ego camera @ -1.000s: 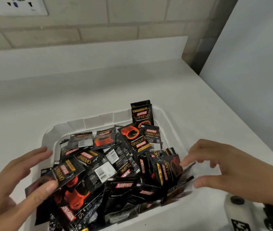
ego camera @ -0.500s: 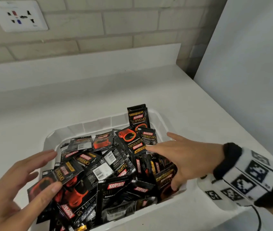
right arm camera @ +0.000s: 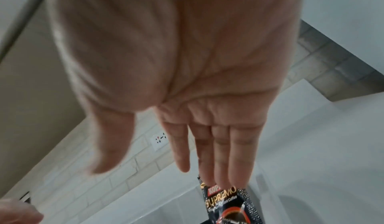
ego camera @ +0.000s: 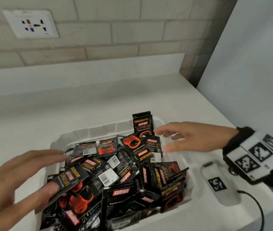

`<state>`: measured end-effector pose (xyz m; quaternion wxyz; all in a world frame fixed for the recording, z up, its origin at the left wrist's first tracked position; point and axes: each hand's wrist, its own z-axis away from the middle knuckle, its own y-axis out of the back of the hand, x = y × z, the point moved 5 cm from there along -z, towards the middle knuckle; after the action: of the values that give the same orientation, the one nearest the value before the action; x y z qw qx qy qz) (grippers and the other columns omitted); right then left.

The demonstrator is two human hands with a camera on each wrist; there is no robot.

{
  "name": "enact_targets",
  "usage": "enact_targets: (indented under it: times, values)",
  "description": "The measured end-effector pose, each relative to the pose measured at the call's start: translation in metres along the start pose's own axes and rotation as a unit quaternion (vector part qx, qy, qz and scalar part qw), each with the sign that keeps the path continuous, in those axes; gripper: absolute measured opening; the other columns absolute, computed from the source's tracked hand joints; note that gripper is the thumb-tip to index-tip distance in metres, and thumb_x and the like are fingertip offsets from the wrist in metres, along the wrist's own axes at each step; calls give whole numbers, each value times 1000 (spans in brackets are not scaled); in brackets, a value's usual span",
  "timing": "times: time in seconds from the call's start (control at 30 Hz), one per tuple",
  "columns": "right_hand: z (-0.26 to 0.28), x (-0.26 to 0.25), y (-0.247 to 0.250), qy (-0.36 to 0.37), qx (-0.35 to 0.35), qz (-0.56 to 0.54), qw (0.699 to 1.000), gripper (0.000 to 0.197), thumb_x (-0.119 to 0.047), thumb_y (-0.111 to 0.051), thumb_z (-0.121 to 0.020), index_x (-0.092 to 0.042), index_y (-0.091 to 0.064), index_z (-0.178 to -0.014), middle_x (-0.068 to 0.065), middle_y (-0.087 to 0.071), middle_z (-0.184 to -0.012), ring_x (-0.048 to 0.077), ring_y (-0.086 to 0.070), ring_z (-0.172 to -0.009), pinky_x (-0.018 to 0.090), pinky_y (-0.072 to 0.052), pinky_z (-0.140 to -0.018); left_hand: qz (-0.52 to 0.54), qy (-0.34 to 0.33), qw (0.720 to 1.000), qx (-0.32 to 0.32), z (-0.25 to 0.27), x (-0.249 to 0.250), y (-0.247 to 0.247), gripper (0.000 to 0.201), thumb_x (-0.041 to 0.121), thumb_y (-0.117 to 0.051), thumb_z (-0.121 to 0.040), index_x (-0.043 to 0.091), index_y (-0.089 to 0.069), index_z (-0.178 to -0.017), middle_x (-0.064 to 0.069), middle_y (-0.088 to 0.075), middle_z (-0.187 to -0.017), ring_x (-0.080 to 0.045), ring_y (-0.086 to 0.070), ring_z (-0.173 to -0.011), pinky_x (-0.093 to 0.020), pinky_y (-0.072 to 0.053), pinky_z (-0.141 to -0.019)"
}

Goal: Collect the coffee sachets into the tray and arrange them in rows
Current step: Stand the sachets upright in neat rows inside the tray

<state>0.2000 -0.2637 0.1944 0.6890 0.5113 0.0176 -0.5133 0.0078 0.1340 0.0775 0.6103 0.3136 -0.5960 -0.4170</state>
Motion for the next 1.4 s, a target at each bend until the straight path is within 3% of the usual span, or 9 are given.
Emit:
enact_targets:
  times: [0.2, 0.43, 0.57, 0.7, 0.87, 1.07, 1.27, 1.33, 1.4]
  values:
    - [-38, 1, 6, -64, -31, 58, 996, 37, -28, -38, -99, -21, -44, -135, -5, -52, -130, 10, -56, -104, 25, -40, -97, 22, -77, 996, -49, -86, 229, 54, 53, 83, -29, -73, 56, -47, -115, 39, -48, -120, 21, -47, -107, 1, -33, -90]
    - [-65, -11, -6, -70, -82, 221, 969, 43, -4, -33, -98, -14, -38, -140, 3, -37, -146, 16, -37, -130, 21, -29, -101, -109, -69, 959, -252, -159, 243, -15, 57, 46, -35, -95, 24, -25, -146, 8, -24, -152, -5, -24, -135, -16, -17, -107]
    - [-72, -15, -22, -56, -130, 264, 954, 41, -1, -32, -96, -7, -42, -136, 9, -49, -133, 19, -48, -104, 22, -34, -69, -181, -64, 933, -305, -172, 242, -33, 59, 47, -25, -97, 23, -11, -149, 2, -12, -157, -17, -15, -141, -30, -14, -114]
    - [-69, -15, -32, -50, -150, 284, 946, 42, 0, -32, -94, -8, -42, -134, 12, -53, -126, 25, -51, -101, 23, -34, -73, -165, -64, 930, -323, -173, 240, -38, 58, 45, -22, -98, 20, -12, -149, 0, -16, -156, -13, -17, -140, -21, -11, -110]
    - [-61, -13, -41, -29, -173, 246, 953, 42, -2, -35, -94, -14, -42, -134, 8, -56, -114, 22, -52, -93, 24, -40, -71, -108, -64, 934, -333, -170, 241, -35, 58, 54, -32, -93, 32, -24, -145, 5, -36, -142, -8, -43, -112, -20, -37, -97]
    - [-45, -9, -38, -32, -145, 192, 970, 41, -18, -40, -98, -20, -38, -139, 4, -44, -138, 19, -46, -121, 30, -38, -100, -71, -66, 933, -345, -158, 246, -38, 47, 46, -31, -97, 28, -36, -140, 3, -37, -135, -6, -34, -121, -22, -25, -107]
    - [-52, -6, -37, -46, -131, 140, 980, 56, -32, -48, -95, -18, -23, -143, 6, -48, -130, 2, -41, -70, 7, -33, -55, -69, -8, 944, -323, -166, 238, -41, 44, 39, -43, -96, 30, -36, -138, 3, -42, -134, -10, -48, -110, -26, -39, -98]
    - [-55, -8, -37, -49, -130, 113, 984, 58, -33, -51, -93, -17, -24, -142, 5, -50, -127, 1, -41, -67, 9, -35, -58, -47, 13, 948, -316, -168, 239, -41, 47, 39, -51, -92, 27, -36, -135, 3, -55, -115, -7, -55, -84, -19, -46, -77]
    - [-57, -9, -39, -55, -128, 86, 986, 61, -34, -55, -91, -17, -25, -142, 5, -50, -125, 8, -49, -84, 20, -44, -77, -36, 29, 950, -307, -170, 239, -41, 52, 37, -56, -90, 24, -34, -135, 3, -57, -113, -10, -58, -89, -22, -48, -80]
